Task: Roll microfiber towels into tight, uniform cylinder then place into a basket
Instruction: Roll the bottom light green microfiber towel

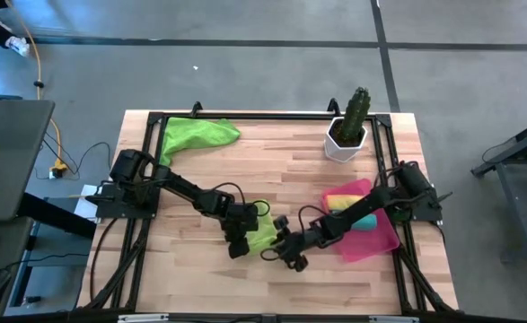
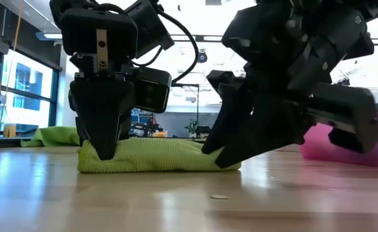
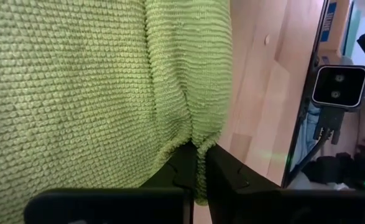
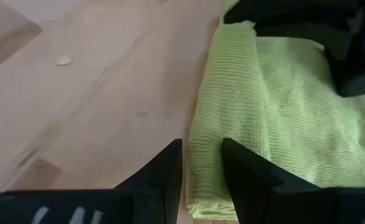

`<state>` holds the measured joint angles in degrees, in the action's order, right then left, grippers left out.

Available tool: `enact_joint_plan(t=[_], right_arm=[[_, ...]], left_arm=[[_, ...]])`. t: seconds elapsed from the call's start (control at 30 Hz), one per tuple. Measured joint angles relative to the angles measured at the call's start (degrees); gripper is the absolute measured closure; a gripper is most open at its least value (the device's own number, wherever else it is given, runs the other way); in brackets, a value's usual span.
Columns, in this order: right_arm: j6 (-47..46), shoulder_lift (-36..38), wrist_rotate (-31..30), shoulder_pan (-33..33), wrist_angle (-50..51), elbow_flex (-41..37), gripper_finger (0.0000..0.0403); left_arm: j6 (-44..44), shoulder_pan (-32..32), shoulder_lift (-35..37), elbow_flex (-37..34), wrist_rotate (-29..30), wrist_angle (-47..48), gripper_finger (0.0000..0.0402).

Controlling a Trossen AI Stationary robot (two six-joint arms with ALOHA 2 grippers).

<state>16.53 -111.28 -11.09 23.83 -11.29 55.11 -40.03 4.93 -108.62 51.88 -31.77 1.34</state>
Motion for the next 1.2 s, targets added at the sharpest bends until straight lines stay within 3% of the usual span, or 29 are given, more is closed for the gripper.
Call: enact_joint_plan(t=[0.37,0.77,1.07,1.2], right_arm=[[-1.05,0.02,-6.65,-0.22,-3.16,0.00,0.0287],[-7.54,0.07,-2.40,-0.18,-2.36,-0.02,0.0318],[-3.25,0.13,-2.38,-0.17,-0.52,-0.02,0.0198],[-1.22,-0.02,-1.96,-0.66,1.30,0.04,0.0168]], left_arm=[[1.19,0.22,0.02,0.08,0.03,0.57,0.0392],[1.64,0.35,0.04,0.11,0.29,0.57,0.0392],[1.64,0.35,0.04,0.13,0.05,0.55,0.0392],[1.44,0.35,0.04,0.13,-0.04,0.53,0.0392]])
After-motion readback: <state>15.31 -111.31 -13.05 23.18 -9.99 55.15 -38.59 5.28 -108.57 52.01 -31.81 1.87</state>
